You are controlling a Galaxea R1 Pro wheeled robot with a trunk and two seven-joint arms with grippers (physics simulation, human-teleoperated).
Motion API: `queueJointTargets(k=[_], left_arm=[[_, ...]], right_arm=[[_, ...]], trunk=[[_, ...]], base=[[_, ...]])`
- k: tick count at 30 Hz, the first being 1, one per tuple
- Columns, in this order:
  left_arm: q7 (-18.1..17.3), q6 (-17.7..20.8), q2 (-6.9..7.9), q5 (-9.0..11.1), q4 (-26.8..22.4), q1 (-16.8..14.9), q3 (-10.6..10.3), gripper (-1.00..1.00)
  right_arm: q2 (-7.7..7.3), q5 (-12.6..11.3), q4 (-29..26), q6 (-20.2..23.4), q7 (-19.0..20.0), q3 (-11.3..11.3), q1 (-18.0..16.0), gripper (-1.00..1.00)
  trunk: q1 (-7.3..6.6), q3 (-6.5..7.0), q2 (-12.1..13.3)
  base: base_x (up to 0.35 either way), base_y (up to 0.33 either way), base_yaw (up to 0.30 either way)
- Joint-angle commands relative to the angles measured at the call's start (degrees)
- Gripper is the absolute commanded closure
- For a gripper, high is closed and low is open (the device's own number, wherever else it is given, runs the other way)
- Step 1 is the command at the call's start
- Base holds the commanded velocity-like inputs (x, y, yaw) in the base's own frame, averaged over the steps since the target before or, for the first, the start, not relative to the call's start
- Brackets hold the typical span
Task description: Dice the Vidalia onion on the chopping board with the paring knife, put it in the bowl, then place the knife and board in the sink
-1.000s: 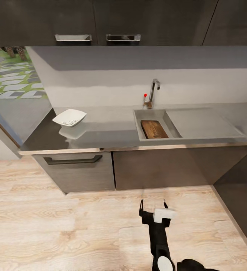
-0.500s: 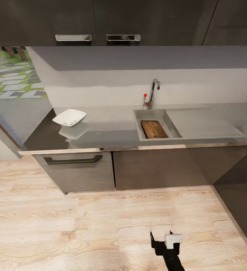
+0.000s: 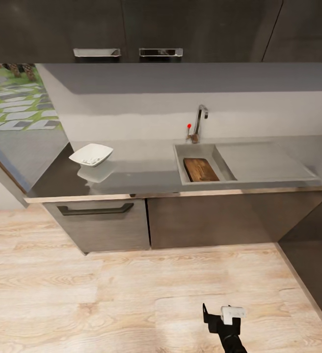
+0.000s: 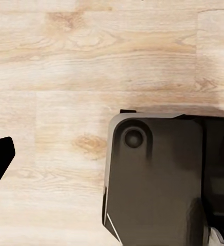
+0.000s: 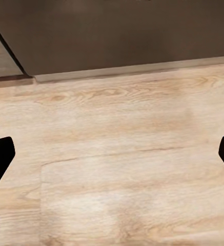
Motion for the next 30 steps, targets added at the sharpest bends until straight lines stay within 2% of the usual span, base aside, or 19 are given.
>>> queueJointTargets(k=[1,7,10,15,22,25,30], left_arm=[[0.11,-0.10,-0.04,-0.03,-0.06,0.03,0.07,-1.00],[0.14,-0.14,-0.02,-0.03,0.01,0.02,0.07,-1.00],[0.14,-0.14,-0.01,-0.03,0.07,0.02,0.07,-1.00],[0.14,-0.14,-0.01,-0.03,0.55,0.02,0.07,-1.00],[0.14,-0.13,-0.01,-0.03,1.02,0.02,0.07,-1.00],[0.14,-0.14,-0.01,-0.03,1.18,0.02,0.07,-1.00],[0.14,-0.14,-0.01,-0.03,1.23,0.02,0.07,-1.00]], right_arm=[[0.00,-0.18,-0.12,-0.17,-0.32,0.37,-0.14,-1.00],[0.68,-0.26,0.78,-0.17,-0.31,0.39,-0.14,-1.00],[2.11,-0.27,2.85,-0.17,-0.31,0.40,-0.14,-1.00],[3.69,-0.27,5.19,-0.17,-0.31,0.42,0.25,-1.00],[3.92,-0.27,5.62,-0.19,-0.31,0.47,0.77,-1.00],[3.73,-0.27,6.26,-1.54,-0.26,0.48,3.05,-1.00],[3.63,-0.27,9.28,-8.62,-0.27,0.50,9.78,-1.00]], trunk=[[0.04,-0.01,-0.11],[0.04,0.53,-0.11],[0.04,0.81,-0.11],[0.04,1.26,-0.11],[0.04,1.89,-0.11],[0.04,2.16,-0.11],[0.04,2.62,-0.11]], base=[[0.000,0.000,0.000],[0.000,0.000,0.000],[0.000,0.000,0.000],[0.000,0.000,0.000],[0.000,0.000,0.000],[0.000,0.000,0.000],[0.000,0.000,0.000]])
